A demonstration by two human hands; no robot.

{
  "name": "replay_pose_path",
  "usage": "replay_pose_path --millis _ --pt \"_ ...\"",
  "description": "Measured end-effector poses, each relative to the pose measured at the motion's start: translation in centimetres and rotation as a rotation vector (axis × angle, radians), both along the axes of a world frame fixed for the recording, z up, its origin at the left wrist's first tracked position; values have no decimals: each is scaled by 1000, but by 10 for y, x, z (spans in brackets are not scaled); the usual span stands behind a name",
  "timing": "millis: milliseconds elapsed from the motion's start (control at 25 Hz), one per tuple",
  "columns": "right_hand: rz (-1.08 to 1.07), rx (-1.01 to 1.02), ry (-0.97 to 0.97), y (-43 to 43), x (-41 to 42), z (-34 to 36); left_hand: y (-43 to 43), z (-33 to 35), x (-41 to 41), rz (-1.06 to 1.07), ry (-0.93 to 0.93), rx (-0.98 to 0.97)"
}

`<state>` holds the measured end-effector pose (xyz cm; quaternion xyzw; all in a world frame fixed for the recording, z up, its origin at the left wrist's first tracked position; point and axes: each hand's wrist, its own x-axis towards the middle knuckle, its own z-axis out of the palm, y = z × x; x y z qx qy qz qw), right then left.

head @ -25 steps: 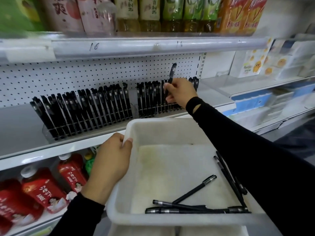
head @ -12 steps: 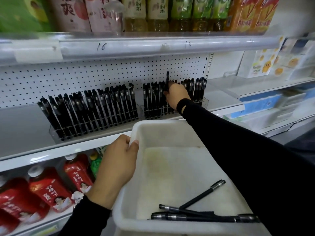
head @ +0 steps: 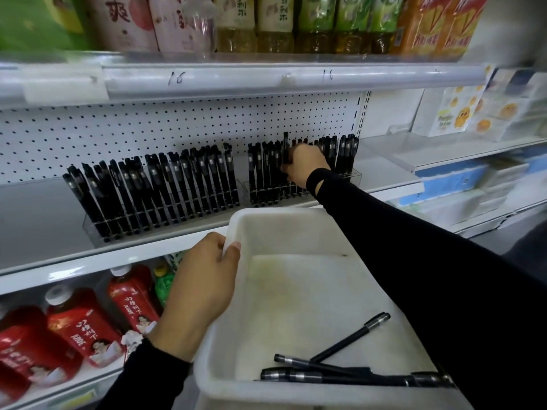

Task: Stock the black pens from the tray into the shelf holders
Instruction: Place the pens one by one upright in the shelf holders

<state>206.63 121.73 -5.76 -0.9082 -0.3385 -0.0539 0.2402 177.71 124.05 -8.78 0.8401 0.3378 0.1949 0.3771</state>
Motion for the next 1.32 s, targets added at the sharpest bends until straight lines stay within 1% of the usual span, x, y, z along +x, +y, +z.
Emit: replay_pose_path --millis 120,320,480,680,760,840,960,1080,1120,1160,1240,1320 --pt "-19 -44 19 -1 -1 -11 1 -1 0 -2 7 6" --pt "-48 -58 86 -1 1 -13 2 -1 1 1 9 12" --pt "-48 -137 43 1 -5 -15 4 -4 2 -5 7 8" --pt "-44 -163 17 -11 -5 -2 6 -5 0 -4 -4 13" --pt "-2 -151 -39 -28 -12 12 8 -6 0 -5 0 9" --pt "84 -128 -87 -51 -32 24 12 -7 1 0 5 10" --pt "253 -163 -57 -93 -74 25 12 -6 2 -3 12 11" --pt "320 -197 -30 -130 -103 17 7 -5 2 -18 1 43" --pt "347 -228 6 -141 -110 14 7 -5 2 -20 3 44" --pt "386 -305 58 -152 -117 11 7 -5 1 -22 7 38" --pt "452 -563 160 -172 -131 1 6 -4 2 -18 19 28" --pt "463 -816 214 -185 -142 -16 6 -5 1 -8 27 14"
